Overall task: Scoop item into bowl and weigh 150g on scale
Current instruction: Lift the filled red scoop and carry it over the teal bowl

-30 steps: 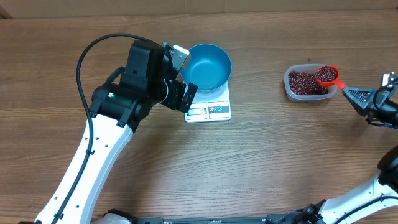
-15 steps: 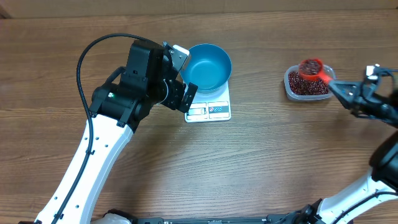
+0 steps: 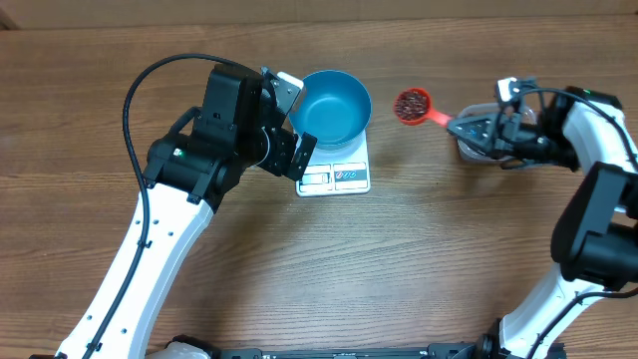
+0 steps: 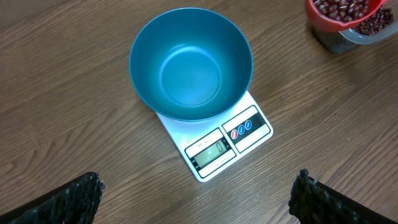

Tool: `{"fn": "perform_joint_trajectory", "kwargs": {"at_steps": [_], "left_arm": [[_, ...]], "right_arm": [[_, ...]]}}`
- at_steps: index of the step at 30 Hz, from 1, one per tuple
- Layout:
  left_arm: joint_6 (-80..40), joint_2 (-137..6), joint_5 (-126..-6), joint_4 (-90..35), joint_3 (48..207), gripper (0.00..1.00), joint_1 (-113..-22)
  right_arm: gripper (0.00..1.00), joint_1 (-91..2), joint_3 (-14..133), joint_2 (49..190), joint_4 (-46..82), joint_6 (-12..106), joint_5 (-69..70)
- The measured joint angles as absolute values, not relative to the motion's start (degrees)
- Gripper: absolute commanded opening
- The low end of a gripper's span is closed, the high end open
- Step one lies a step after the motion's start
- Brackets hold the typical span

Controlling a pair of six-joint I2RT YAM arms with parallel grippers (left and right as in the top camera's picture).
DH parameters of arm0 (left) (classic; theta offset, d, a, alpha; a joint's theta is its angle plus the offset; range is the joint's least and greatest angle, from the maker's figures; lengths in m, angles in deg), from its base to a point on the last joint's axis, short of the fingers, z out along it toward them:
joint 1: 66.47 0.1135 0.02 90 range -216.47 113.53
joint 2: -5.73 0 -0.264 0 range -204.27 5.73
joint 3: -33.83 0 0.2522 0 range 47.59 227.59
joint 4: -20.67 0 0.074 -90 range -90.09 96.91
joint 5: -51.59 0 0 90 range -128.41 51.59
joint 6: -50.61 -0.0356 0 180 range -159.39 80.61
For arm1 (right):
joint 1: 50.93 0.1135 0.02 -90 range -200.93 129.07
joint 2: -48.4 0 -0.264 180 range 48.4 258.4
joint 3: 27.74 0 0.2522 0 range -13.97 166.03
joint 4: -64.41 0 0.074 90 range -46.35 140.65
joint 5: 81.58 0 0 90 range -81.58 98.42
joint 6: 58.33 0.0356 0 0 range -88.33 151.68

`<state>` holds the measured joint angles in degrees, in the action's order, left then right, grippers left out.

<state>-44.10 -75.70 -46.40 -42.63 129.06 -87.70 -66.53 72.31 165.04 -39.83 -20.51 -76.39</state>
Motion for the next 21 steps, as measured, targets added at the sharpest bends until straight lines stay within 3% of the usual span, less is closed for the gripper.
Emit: {"fn": "perform_joint_trajectory", "kwargs": {"at_steps": [9, 21], "left_arm": [[-44.10, -75.70, -46.40, -42.63, 129.06, 1.00, -87.70], [-44.10, -75.70, -46.40, -42.60, 129.06, 1.00, -87.70]], "right_arm": [[0.04, -60.67, 77.36, 165.04, -30.45, -12.82, -77.66], [0.04, -51.80, 78.19, 165.06, 5.98, 20.04, -74.47]]}}
